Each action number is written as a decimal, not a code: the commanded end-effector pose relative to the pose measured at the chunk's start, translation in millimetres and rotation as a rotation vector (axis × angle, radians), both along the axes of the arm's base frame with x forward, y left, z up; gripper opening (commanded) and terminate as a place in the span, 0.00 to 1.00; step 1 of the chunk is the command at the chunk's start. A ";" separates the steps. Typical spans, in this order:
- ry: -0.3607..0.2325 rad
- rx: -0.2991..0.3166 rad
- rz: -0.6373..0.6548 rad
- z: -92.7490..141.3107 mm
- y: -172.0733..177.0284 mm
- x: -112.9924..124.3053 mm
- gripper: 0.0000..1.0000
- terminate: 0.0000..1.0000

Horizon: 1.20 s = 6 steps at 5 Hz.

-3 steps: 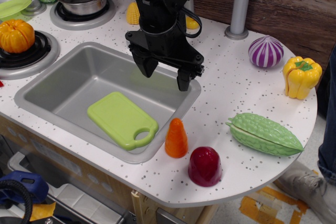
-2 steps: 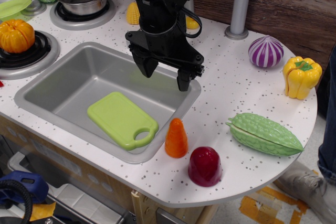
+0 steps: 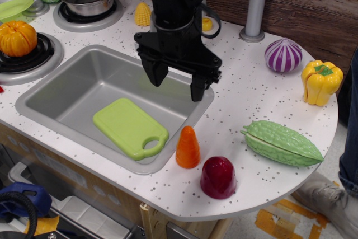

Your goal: Put carrot on cutting board

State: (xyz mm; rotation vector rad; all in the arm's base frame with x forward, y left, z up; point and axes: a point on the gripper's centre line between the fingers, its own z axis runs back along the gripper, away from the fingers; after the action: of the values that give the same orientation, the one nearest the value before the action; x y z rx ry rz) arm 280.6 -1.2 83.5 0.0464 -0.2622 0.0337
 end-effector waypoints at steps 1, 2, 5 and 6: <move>-0.028 -0.023 0.028 29.1 -13.7 -7.1 1.00 0.00; -0.031 -0.014 0.051 25.6 -20.4 -17.3 1.00 0.00; -0.106 -0.056 0.073 -14.6 -27.8 -35.9 1.00 0.00; -0.112 -0.079 0.071 -24.5 -26.3 -36.7 1.00 0.00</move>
State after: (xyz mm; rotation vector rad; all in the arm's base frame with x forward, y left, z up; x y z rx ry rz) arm 239.7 -30.6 51.2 -0.0311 -0.3578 0.1146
